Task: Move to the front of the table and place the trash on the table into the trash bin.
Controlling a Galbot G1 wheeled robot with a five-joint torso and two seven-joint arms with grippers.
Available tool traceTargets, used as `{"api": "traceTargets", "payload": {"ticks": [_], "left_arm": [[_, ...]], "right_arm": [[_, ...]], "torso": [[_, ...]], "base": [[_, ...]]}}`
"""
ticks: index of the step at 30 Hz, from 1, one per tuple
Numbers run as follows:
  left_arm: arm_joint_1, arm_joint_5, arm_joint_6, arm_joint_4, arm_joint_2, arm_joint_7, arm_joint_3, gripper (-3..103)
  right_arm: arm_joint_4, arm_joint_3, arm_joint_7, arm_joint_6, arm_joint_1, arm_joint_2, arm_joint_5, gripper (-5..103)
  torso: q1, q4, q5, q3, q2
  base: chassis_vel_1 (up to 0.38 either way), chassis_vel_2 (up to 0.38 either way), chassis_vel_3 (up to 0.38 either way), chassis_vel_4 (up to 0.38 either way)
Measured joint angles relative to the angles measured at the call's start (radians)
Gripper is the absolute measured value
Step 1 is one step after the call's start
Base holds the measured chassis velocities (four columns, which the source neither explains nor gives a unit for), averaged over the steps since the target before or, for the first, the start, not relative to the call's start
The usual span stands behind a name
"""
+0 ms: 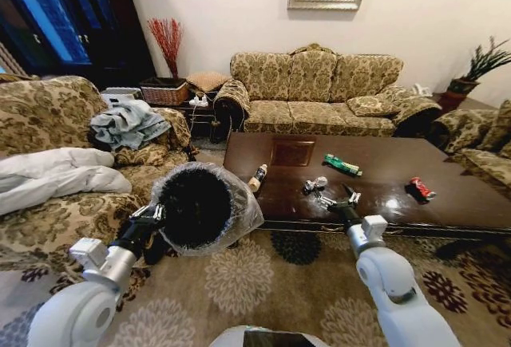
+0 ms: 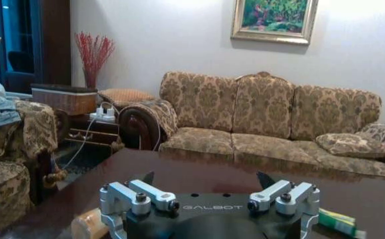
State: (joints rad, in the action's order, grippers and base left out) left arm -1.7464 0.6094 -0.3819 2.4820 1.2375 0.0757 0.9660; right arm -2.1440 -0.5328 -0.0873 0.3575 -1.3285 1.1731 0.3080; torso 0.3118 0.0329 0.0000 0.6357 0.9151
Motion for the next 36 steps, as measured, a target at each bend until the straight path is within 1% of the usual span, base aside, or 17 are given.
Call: {"api": "traceTargets", "payload": {"ticks": [6, 9, 11, 12, 14, 15, 16, 20, 22, 23, 25, 26, 28, 30, 32, 33, 36], "left_arm": [[0.009, 0.009, -0.008, 0.0, -0.013, -0.01, -0.005, 2], [0.012, 0.013, -0.036, -0.003, -0.03, -0.036, -0.003, 2], [0.029, 0.036, -0.06, -0.011, -0.075, -0.058, -0.007, 2], [0.029, 0.036, -0.06, -0.011, -0.075, -0.058, -0.007, 2], [0.038, 0.052, -0.066, -0.015, -0.1, -0.062, -0.009, 2], [0.039, 0.058, -0.067, -0.018, -0.109, -0.06, -0.01, 2], [0.035, 0.059, -0.067, -0.02, -0.109, -0.061, -0.008, 2], [0.022, 0.059, -0.066, -0.024, -0.106, -0.062, 0.0, 2], [0.016, 0.059, -0.067, -0.025, -0.111, -0.071, 0.004, 2], [0.015, 0.062, -0.075, -0.025, -0.125, -0.082, 0.006, 2], [0.016, 0.067, -0.082, -0.025, -0.133, -0.088, 0.006, 2], [0.024, 0.094, -0.117, -0.029, -0.161, -0.112, 0.005, 2], [0.038, 0.132, -0.146, -0.041, -0.195, -0.143, 0.001, 2], [0.042, 0.139, -0.149, -0.046, -0.204, -0.147, 0.001, 2], [0.057, 0.158, -0.153, -0.07, -0.242, -0.157, 0.001, 2], [0.057, 0.158, -0.153, -0.07, -0.242, -0.157, 0.001, 2], [0.068, 0.178, -0.144, -0.103, -0.274, -0.158, 0.018, 2]], "right_arm": [[0.036, 0.017, -0.025, 0.014, 0.046, -0.004, 0.023, 100], [0.059, 0.034, -0.048, 0.018, 0.082, -0.009, 0.06, 100], [0.082, 0.036, -0.077, 0.022, 0.103, -0.01, 0.119, 100], [0.082, 0.036, -0.077, 0.022, 0.103, -0.01, 0.119, 100], [0.109, 0.038, -0.12, 0.035, 0.132, -0.01, 0.199, 100], [0.139, 0.047, -0.152, 0.053, 0.164, -0.008, 0.261, 100], [0.166, 0.062, -0.173, 0.061, 0.192, -0.004, 0.295, 100], [0.25, 0.108, -0.192, 0.059, 0.262, 0.006, 0.326, 100], [0.324, 0.149, -0.194, 0.049, 0.319, 0.019, 0.347, 100], [0.37, 0.178, -0.198, 0.048, 0.36, 0.029, 0.367, 100], [0.387, 0.191, -0.202, 0.049, 0.377, 0.033, 0.375, 100], [0.433, 0.227, -0.223, 0.054, 0.422, 0.048, 0.4, 100], [0.484, 0.26, -0.258, 0.066, 0.477, 0.065, 0.425, 100], [0.502, 0.271, -0.27, 0.068, 0.495, 0.071, 0.431, 100], [0.576, 0.306, -0.296, 0.074, 0.56, 0.101, 0.447, 100], [0.576, 0.306, -0.296, 0.074, 0.56, 0.101, 0.447, 100], [0.697, 0.335, -0.307, 0.085, 0.658, 0.152, 0.466, 100]], "torso": [[0.0, -0.0002, 0.0, 0.0, 0.0], [0.0, 0.0003, -0.0003, 0.0, 0.0], [0.0, 0.0004, -0.0004, 0.0, 0.0], [0.0, 0.0004, -0.0004, 0.0, 0.0], [0.0, -0.0002, -0.0003, 0.0, 0.0], [0.0, -0.0009, 0.0004, 0.0, 0.0], [0.0, -0.0008, 0.0004, 0.0, 0.0], [0.0, -0.0004, 0.0, 0.0, 0.0], [0.0, 0.0005, 0.0, 0.0, 0.0], [0.0, 0.0003, -0.0003, 0.0, 0.0], [0.0, 0.0005, -0.0005, 0.0, 0.0], [0.0, 0.0002, -0.0003, 0.0, 0.0], [0.0, 0.0, -0.0003, 0.0, 0.0], [0.0, 0.0, -0.0004, 0.0, 0.0], [0.0, -0.0003, -0.0002, 0.0, 0.0], [0.0, -0.0003, -0.0002, 0.0, 0.0], [0.0, 0.0, -0.0005, 0.0, 0.0]], "base": [[0.083, 0.21, -0.083, -0.186], [0.051, 0.178, -0.054, -0.164], [0.031, 0.109, 0.002, -0.073], [0.027, 0.109, 0.019, -0.032], [0.0, 0.0, 0.0, 0.0], [0.0, 0.0, 0.0, 0.0], [-0.042, -0.062, -0.002, 0.01], [-0.011, -0.016, 0.0, 0.002], [0.0, 0.0, 0.0, 0.0], [0.0, 0.0, 0.0, 0.0], [0.0, 0.0, 0.0, 0.0], [0.0, 0.0, 0.0, 0.0], [0.0, 0.0, 0.0, 0.0], [0.0, 0.0, 0.0, 0.0], [0.0, 0.0, 0.0, 0.0], [0.0, 0.0, 0.0, 0.0], [0.0, 0.0, 0.0, 0.0]]}}
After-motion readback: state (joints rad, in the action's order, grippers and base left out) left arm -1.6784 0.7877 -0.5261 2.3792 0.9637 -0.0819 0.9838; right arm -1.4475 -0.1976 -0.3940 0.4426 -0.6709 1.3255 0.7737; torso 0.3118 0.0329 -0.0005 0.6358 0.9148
